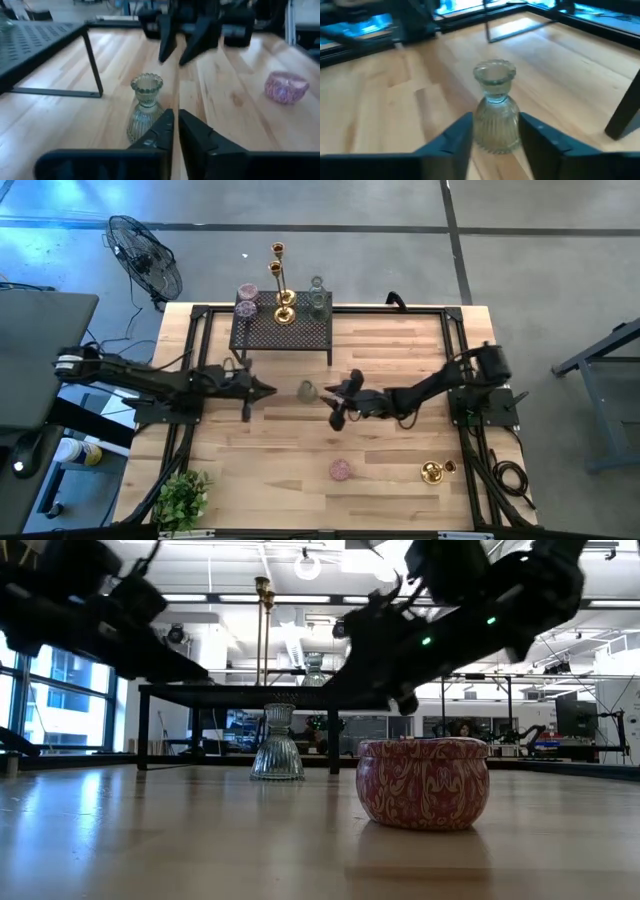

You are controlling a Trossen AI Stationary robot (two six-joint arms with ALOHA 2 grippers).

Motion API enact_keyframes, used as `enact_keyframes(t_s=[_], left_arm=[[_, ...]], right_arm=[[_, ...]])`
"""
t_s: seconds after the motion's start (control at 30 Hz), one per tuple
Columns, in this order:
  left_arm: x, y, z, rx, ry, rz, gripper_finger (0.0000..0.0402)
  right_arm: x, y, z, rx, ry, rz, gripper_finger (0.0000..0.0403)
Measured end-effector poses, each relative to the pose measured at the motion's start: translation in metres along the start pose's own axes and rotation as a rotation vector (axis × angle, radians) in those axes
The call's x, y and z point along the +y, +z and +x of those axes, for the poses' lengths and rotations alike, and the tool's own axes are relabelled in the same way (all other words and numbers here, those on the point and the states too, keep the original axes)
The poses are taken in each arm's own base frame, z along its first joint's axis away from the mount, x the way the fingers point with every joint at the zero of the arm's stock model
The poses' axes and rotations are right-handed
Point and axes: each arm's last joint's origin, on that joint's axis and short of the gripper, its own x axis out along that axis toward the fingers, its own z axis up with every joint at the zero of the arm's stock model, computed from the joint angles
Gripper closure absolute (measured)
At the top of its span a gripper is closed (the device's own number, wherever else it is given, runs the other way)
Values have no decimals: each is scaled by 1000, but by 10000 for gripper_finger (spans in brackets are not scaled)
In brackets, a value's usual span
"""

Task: Pick & Place candle stick holders
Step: Put the green glass candle holder on the shelf aligned with the other green glass candle holders

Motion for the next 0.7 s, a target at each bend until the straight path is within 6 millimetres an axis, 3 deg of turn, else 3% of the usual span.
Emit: enact_keyframes(t_s=[0.2, 0.33, 0.53, 0.7], left_arm=[[1, -13, -15, -90, 6, -17, 400], [1, -15, -15, -69, 7, -15, 399], [2, -14, -15, -80, 8, -16, 399], [2, -15, -15, -79, 9, -16, 399]], right_arm=[[13, -4, 33, 8, -49, 17, 129], [16, -1, 53, 43, -101, 3, 78], [7, 5, 71, 19, -169, 60, 71], [4, 6, 74, 16, -178, 66, 107]])
